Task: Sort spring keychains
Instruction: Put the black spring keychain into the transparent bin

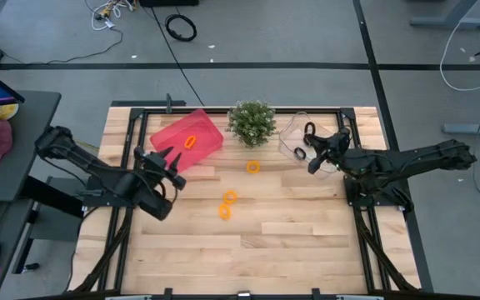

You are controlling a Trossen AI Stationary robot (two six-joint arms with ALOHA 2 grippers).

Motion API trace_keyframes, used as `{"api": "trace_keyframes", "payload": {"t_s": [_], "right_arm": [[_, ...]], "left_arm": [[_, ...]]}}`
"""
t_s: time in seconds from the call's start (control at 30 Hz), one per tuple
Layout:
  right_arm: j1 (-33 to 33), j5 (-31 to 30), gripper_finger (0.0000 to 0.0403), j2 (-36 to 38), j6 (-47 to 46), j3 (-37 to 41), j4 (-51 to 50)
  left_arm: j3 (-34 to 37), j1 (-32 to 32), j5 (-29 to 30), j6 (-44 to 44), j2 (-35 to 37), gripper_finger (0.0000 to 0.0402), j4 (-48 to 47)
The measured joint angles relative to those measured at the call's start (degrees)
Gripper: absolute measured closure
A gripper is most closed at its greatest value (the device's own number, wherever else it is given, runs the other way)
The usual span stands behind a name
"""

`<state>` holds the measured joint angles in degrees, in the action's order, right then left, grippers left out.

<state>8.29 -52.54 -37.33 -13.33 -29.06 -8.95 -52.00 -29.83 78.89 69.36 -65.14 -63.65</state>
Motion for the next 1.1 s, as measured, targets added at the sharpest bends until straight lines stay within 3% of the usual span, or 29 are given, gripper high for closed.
{"api": "trace_keyframes", "payload": {"t_s": [0.17, 0.33, 0.43, 0.6, 0.7, 0.87, 1.1], "right_arm": [[-0.01, -2.49, 0.0403, 0.01, -0.97, 0.0, -0.03], [0.0, -2.52, 0.0403, 0.0, -0.11, 0.0, 0.1], [0.0, -2.52, 0.0403, 0.01, 0.31, 0.0, 0.62], [0.0, -2.51, 0.0403, -0.01, 0.75, 0.0, 0.63], [-0.01, -2.51, 0.0403, 0.01, 0.77, 0.0, 0.62], [0.0, -2.51, 0.0403, 0.28, 0.94, 0.0, 0.58], [0.0, -2.51, 0.0403, 0.41, 0.97, 0.0, 0.38]], "left_arm": [[5.45, -0.01, -1.05, -9.07, 6.04, 0.0267, 12.82], [9.43, 0.02, -6.95, -29.91, 9.6, 0.0277, 35.04], [12.71, 0.77, -15.36, -45.43, 10.76, 0.028, 52.32], [19.17, 3.73, -36.61, -65.16, 11.94, 0.028, 79.59], [22.47, 5.97, -44.08, -69.16, 12.88, 0.028, 88.02], [28.14, 10.71, -48.45, -70.01, 16.7, 0.0278, 89.85], [36.67, 16.48, -60.98, -70.09, 23.28, 0.0278, 98.61]]}}
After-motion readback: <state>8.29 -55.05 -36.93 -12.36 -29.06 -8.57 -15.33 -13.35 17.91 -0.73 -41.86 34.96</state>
